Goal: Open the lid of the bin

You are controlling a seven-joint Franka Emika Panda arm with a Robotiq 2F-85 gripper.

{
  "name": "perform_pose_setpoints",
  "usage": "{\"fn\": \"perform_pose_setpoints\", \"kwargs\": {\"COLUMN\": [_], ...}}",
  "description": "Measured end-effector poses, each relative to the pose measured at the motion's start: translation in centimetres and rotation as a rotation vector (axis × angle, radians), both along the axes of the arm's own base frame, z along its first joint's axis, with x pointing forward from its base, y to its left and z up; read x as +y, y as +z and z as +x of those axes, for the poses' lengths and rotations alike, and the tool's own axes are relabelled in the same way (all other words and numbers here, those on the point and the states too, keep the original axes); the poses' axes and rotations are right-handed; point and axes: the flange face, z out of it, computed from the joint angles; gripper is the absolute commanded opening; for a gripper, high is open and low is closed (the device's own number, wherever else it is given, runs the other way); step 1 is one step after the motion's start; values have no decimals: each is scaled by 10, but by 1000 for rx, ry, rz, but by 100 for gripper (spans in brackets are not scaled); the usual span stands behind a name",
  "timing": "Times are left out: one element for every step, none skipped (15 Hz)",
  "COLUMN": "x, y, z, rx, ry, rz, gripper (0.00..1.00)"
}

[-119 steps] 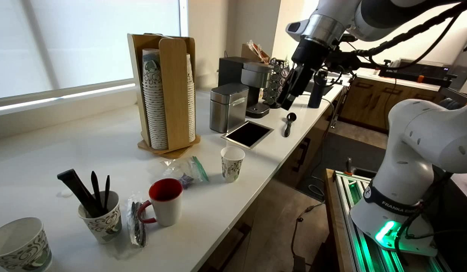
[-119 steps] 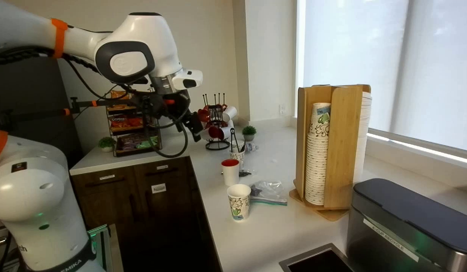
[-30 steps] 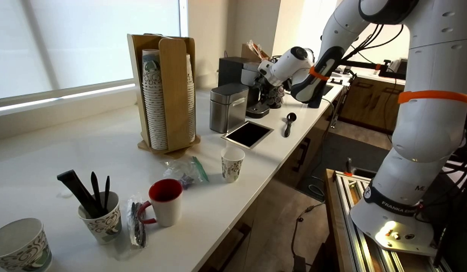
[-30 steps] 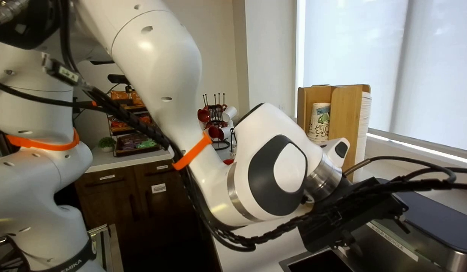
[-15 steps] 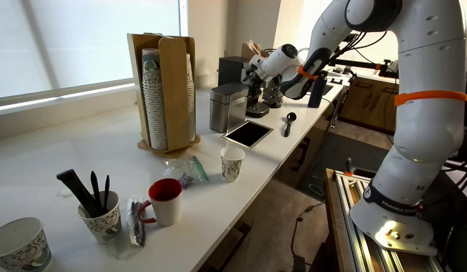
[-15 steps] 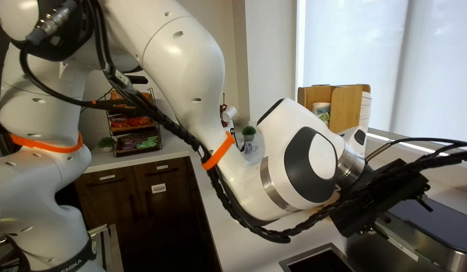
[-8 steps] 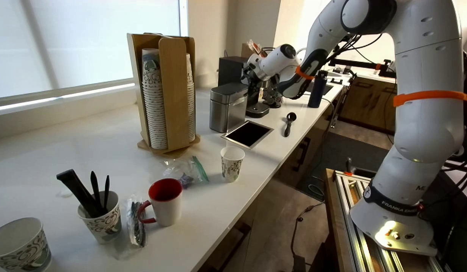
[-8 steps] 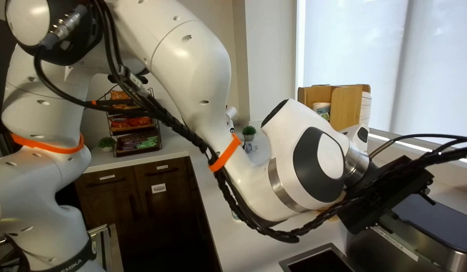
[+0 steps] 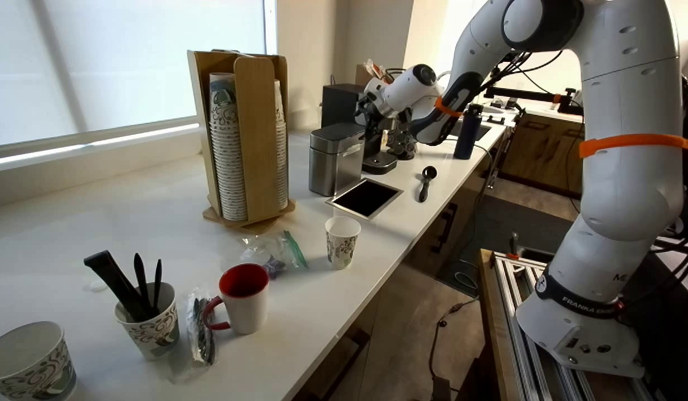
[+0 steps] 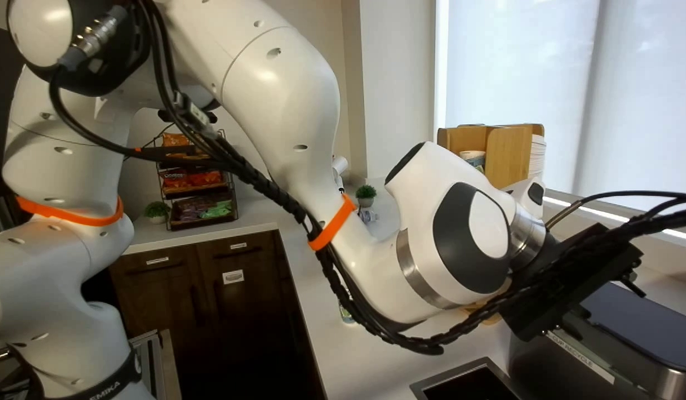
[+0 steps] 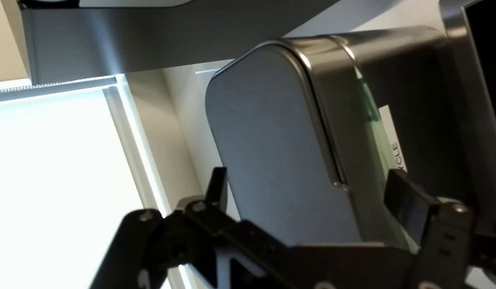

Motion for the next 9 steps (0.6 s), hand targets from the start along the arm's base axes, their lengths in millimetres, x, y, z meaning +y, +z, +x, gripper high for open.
{"fn": "perform_pose_setpoints", "kwargs": {"x": [0,-1,-1,-1,-1,0,1,2,3], "y": [1,2,3,4,4,4,4,3,3], "z": [0,1,1,2,2,3,4,5,6], "rx": [-2,-4,-6,-8,-10,-10,-10,-10,-9], "ry": [0,-1,-1,-2,-2,-1,0,3,5], "rz": [0,-1,-3,-3,-3,-2,-2,-1,0], "gripper": [100,100,100,100,100,100,100,100,100]}}
